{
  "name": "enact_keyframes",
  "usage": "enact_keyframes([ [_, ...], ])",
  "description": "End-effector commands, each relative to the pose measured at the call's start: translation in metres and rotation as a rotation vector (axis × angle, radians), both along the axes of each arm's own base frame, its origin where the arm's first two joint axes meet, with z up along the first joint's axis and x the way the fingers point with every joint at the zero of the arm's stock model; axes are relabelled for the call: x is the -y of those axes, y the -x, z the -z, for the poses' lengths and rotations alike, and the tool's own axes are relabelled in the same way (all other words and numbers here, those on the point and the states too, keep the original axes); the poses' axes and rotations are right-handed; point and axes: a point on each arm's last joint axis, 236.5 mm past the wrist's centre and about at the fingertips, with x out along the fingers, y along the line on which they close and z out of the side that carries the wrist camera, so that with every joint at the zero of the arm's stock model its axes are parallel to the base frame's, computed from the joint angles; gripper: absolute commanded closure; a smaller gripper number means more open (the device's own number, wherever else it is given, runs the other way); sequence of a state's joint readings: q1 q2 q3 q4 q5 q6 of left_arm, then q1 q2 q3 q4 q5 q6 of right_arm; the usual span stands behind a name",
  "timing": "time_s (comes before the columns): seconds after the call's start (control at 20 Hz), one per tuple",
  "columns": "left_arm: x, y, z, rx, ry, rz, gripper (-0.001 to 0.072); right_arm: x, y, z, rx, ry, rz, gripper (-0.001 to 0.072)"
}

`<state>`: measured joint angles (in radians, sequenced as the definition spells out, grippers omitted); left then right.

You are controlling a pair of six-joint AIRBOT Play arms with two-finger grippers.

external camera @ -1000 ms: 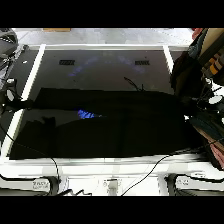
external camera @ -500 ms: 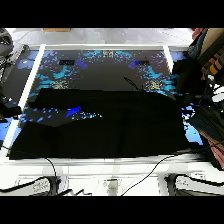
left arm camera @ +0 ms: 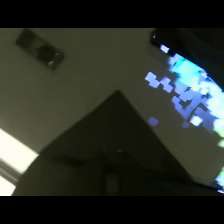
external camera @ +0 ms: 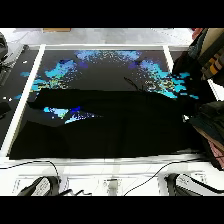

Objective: Fold the clothes and pants, and hang the long-sleeved shirts on hangers.

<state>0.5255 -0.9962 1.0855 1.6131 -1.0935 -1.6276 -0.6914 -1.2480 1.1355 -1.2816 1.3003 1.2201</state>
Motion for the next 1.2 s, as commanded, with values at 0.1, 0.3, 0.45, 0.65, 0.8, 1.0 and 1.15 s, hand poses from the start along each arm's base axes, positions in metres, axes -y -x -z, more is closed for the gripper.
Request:
enact_keyframes([
  [0.1,0.022,0.001,0.001,0.041,0.012,0.103,0.0698,-0.042,0.101,-0.009,-0.204,-0.245,0.081,0.0693],
  [0.3,0.023,0.002,0.005,0.035,0.016,0.108,0.0698,-0.063,0.137,0.033,-0.254,-0.308,0.237,0.0149],
  [0.45,0.025,0.004,0.014,0.018,0.028,0.108,0.0698,-0.084,0.164,0.069,-0.352,-0.354,0.256,0.0160],
  [0.65,0.024,0.004,0.034,-0.006,0.043,0.106,0.0697,-0.082,0.153,0.102,-0.284,-0.328,0.346,0.0174],
  [0.8,0.024,0.003,0.052,-0.042,0.065,0.104,0.0697,-0.087,0.142,0.116,-0.261,-0.374,0.388,0.0226],
  [1.0,0.018,0.002,0.078,-0.107,0.086,0.102,0.0335,-0.090,0.111,0.125,-0.154,-0.447,0.382,0.0226],
  [1.15,0.014,0.000,0.091,-0.133,0.090,0.102,0.0269,-0.082,0.081,0.117,-0.014,-0.453,0.391,0.0289],
])
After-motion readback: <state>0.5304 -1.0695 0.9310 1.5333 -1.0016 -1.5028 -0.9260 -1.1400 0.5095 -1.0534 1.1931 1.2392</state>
